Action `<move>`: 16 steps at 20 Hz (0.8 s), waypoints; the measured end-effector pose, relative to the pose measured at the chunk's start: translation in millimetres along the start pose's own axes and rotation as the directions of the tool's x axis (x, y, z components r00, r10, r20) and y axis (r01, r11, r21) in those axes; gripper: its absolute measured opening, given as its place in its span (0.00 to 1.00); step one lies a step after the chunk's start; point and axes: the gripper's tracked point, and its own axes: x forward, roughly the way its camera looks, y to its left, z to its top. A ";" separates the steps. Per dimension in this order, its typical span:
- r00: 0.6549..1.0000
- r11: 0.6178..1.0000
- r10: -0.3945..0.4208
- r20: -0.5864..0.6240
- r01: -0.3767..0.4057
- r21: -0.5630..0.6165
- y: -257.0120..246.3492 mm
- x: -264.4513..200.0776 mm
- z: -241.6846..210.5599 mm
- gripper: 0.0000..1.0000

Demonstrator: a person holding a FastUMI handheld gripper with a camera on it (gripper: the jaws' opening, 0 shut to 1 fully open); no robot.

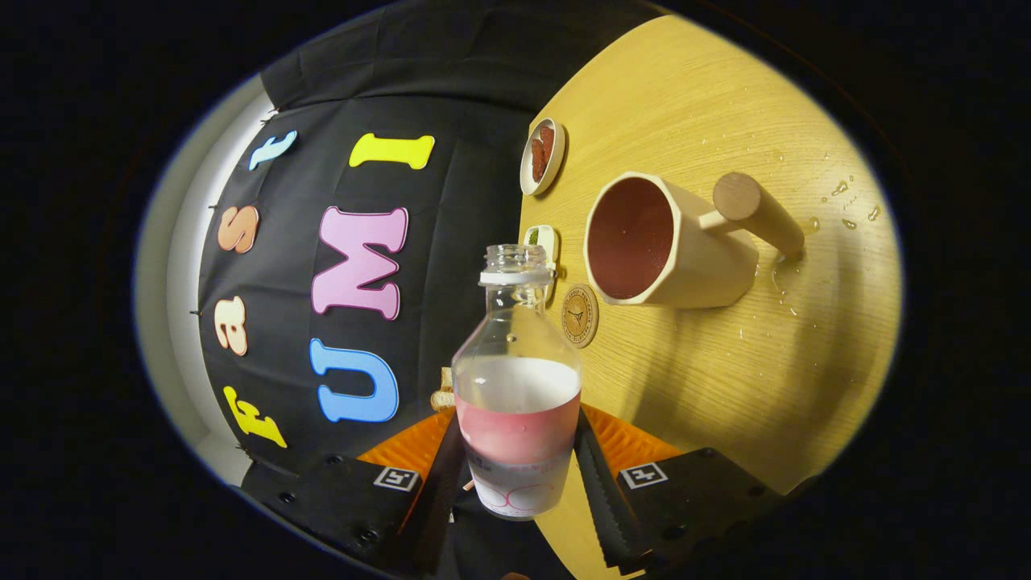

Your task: Take the bottle from table, then pour the juice into the cup, finally place the bottle on the coaster

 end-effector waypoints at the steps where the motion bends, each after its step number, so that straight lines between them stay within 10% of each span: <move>1: 1.000 1.000 0.001 0.004 -0.001 0.015 1.4 1.8 0.7 0.75; 16: 0.999 0.979 0.021 0.033 -0.027 0.200 10.7 4.8 6.7 0.75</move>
